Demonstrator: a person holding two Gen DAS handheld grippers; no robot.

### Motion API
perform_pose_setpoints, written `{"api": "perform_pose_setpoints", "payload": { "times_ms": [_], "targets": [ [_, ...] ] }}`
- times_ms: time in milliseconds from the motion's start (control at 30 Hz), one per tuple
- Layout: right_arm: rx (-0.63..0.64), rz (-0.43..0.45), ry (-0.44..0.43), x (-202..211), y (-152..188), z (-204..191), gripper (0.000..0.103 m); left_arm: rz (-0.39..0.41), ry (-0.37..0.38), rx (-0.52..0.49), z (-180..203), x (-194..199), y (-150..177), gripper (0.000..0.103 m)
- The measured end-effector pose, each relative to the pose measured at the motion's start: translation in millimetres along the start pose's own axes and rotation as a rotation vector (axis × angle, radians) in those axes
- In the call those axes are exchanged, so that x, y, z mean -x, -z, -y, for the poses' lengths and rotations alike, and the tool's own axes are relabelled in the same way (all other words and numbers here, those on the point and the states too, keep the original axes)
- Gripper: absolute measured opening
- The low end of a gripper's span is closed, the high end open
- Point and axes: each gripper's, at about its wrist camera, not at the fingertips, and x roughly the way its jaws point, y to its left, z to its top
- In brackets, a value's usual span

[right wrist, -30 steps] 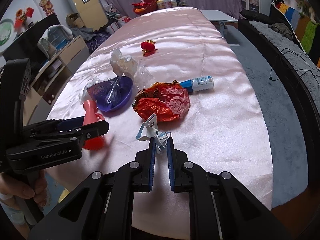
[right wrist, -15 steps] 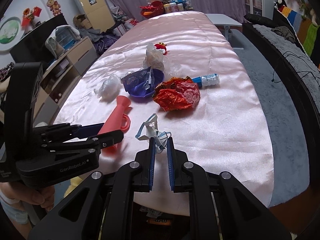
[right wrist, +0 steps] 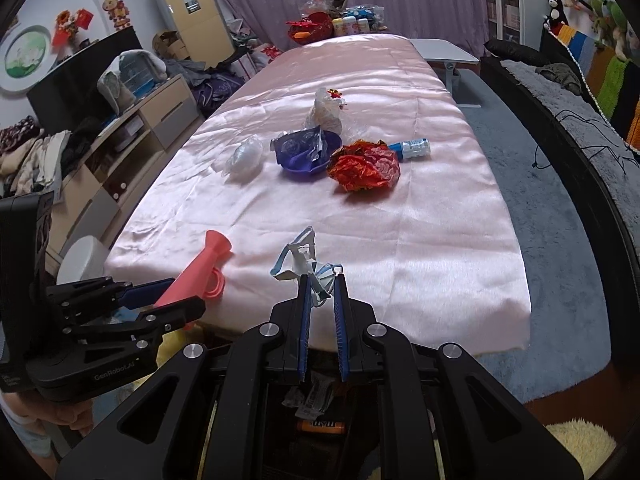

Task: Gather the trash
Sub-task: 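Lower both tools to the bin and open them to drop the items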

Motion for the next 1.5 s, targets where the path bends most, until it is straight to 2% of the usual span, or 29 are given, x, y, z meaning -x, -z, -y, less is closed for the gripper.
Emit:
{"api": "perform_pose_setpoints", "payload": {
  "times_ms": [200,233,567,800,1033,1067,1133,1167,1267,1367,1433,1500],
  "targets": [
    [0.029,-0.053,0.000,-3,28,-15,0.013,-0.013,0.017,0.009,-1,9,39,0.035],
    [0.036,-0.065,0.000,-5,33,-18,0.013,-0.018,0.022,0.015,-2,9,45,0.033],
    [0.058,-0.202,0.005,-35,85,-35,0.013,-0.096,0.065,0.035,-7,-9,96,0.031],
    [0.019,-0.276,-0.001,-51,105,-35,0.013,-0.145,0.071,0.024,-7,-24,112,0.030],
    [0.009,-0.302,-0.003,-56,102,-40,0.015,-0.157,0.070,0.019,-6,-30,112,0.030],
    [0.006,-0.303,0.003,-57,101,-40,0.017,-0.156,0.070,0.022,-7,-30,112,0.030],
    [0.001,-0.301,0.013,-57,98,-38,0.047,-0.164,0.072,0.028,-10,-32,112,0.032],
    [-0.004,-0.296,0.014,-56,97,-37,0.053,-0.167,0.072,0.031,-10,-33,112,0.032],
    [-0.016,-0.282,0.019,-54,94,-33,0.056,-0.171,0.064,0.035,-13,-33,110,0.038],
    [-0.031,-0.268,0.020,-51,87,-28,0.060,-0.162,0.050,0.031,-17,-31,108,0.050],
    [-0.041,-0.247,0.025,-46,82,-24,0.072,-0.144,0.034,0.029,-20,-26,105,0.067],
    [-0.054,-0.211,0.029,-36,74,-20,0.083,-0.123,0.030,0.028,-25,-22,102,0.076]
  ]
}}
